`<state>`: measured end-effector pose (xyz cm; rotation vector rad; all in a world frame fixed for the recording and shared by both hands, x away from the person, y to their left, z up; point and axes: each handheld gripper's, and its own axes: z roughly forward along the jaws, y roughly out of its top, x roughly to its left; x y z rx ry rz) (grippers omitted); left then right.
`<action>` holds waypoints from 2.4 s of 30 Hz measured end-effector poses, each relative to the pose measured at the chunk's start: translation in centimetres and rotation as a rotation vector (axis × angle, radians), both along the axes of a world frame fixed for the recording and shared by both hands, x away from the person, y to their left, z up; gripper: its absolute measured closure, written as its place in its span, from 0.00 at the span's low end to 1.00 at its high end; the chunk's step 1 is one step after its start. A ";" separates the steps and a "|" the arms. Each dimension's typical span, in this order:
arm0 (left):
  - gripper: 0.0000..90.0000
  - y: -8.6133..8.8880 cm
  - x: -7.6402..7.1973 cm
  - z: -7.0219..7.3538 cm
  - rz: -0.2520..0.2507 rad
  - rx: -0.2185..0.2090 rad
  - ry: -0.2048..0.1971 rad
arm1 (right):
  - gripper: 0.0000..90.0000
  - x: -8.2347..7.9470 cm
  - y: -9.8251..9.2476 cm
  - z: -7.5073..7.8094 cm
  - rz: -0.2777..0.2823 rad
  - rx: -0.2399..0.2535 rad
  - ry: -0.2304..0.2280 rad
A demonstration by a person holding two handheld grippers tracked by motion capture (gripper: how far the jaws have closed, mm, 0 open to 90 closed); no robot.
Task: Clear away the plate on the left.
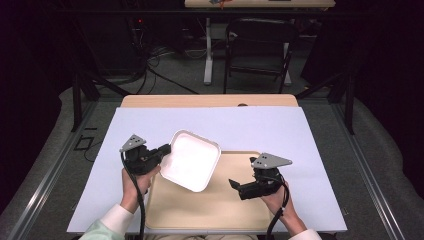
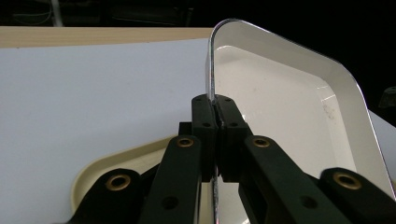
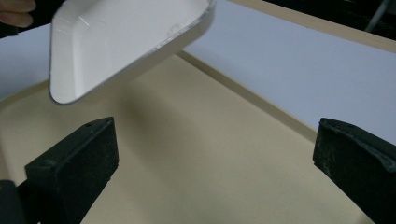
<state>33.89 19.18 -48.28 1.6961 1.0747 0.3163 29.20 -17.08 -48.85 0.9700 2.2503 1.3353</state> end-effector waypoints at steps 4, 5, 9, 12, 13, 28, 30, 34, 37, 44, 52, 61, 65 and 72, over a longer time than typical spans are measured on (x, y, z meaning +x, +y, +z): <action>0.98 -1.1 -0.1 -0.2 -0.015 0.004 -0.008 | 0.01 0.0 0.8 0.2 0.007 0.016 -0.013; 0.98 -1.3 -0.1 -0.2 -0.017 0.004 -0.011 | 0.01 0.1 1.0 0.2 0.013 0.021 -0.007; 0.98 -1.8 -0.2 -0.3 -0.020 0.006 -0.019 | 0.08 0.4 2.1 0.2 0.030 0.035 0.008; 0.98 -1.8 -0.3 -0.3 -0.020 0.006 -0.022 | 0.14 0.6 2.9 -0.1 0.033 0.031 0.031; 0.98 -1.9 -0.3 -0.3 -0.018 0.006 -0.022 | 0.16 0.6 3.3 -0.3 0.046 0.033 0.048; 0.96 -2.4 -0.7 -0.6 -0.046 0.007 -0.020 | 0.60 1.2 4.2 -1.1 -0.019 0.001 0.096; 0.96 -2.5 -0.8 -0.6 -0.056 0.014 -0.011 | 0.63 1.2 4.0 -1.0 -0.023 0.000 0.097; 0.95 -2.7 -1.0 -0.7 -0.080 0.018 0.001 | 0.69 1.3 3.5 -0.8 -0.033 0.001 0.094; 0.95 -2.8 -1.2 -0.7 -0.098 0.024 0.013 | 0.73 1.4 3.2 -0.7 -0.034 -0.001 0.096; 0.95 -2.8 -1.6 -0.8 -0.123 0.031 0.054 | 0.76 1.1 2.7 -0.5 -0.014 -0.002 0.104; 0.94 -2.8 -1.7 -1.3 -0.131 0.024 0.106 | 0.76 1.3 2.5 -0.6 0.007 -0.013 0.145; 0.94 -2.5 -2.0 -1.8 -0.143 0.022 0.152 | 0.78 1.5 2.6 -0.8 0.012 -0.025 0.180; 0.94 -2.4 -2.1 -1.9 -0.146 0.030 0.165 | 0.79 1.5 2.7 -0.9 0.014 -0.032 0.191; 0.94 -2.6 -2.1 -2.3 -0.145 0.048 0.193 | 0.79 1.9 2.7 -1.4 0.029 -0.037 0.229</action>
